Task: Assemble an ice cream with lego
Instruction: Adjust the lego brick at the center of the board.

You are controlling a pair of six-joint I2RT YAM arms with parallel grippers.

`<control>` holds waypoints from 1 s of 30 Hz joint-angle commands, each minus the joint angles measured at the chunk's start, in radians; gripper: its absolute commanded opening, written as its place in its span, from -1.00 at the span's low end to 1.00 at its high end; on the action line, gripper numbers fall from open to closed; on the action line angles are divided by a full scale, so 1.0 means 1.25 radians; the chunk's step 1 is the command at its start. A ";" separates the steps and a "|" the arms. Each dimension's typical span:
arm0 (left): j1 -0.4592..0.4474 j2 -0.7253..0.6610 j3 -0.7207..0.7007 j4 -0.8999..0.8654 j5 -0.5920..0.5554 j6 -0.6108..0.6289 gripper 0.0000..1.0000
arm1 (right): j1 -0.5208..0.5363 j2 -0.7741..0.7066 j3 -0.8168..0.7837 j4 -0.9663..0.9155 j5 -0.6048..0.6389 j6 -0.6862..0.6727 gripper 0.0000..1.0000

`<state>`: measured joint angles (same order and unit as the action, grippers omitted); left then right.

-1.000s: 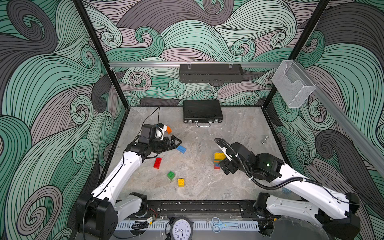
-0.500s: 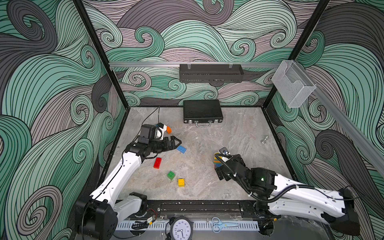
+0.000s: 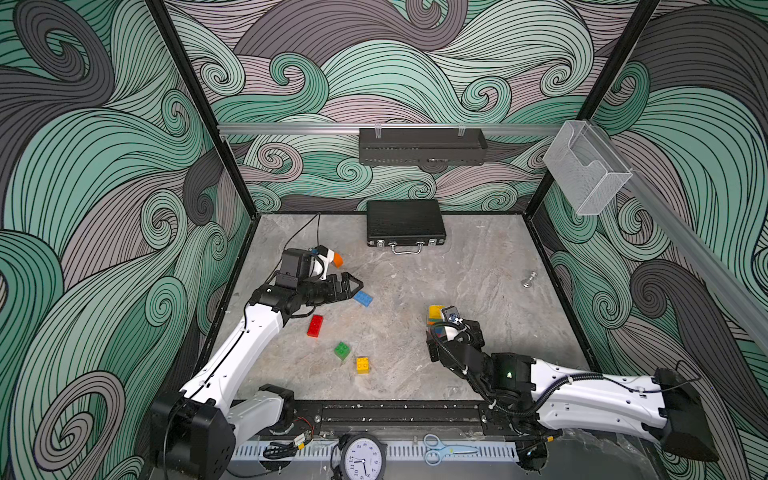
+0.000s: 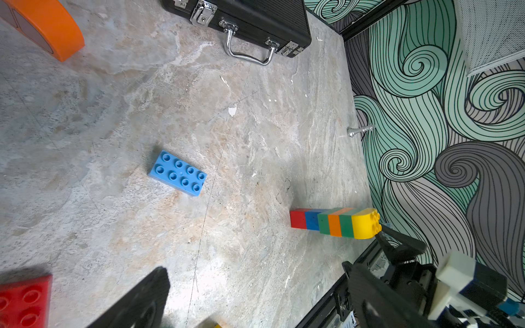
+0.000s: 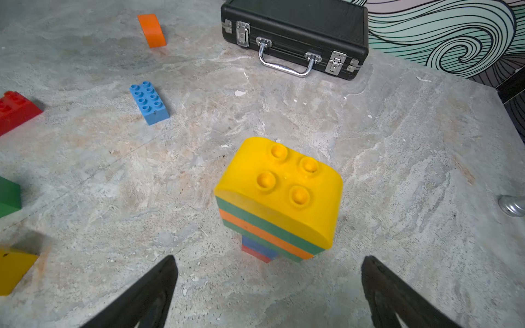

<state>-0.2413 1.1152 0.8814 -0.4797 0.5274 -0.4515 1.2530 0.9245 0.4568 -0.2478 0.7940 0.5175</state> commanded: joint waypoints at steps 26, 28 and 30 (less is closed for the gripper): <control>0.018 0.002 0.004 -0.010 0.010 0.025 0.97 | -0.043 0.162 -0.148 0.474 0.121 0.014 0.89; 0.019 0.004 0.005 -0.010 0.011 0.026 0.97 | -0.053 0.178 -0.148 0.504 0.121 -0.005 0.88; 0.020 0.006 0.006 -0.010 0.011 0.026 0.97 | -0.061 0.191 -0.144 0.514 0.120 -0.013 0.86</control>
<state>-0.2283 1.1164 0.8814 -0.4797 0.5282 -0.4366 1.1900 1.1469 0.2794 0.3241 0.9096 0.5194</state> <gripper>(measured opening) 0.985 0.936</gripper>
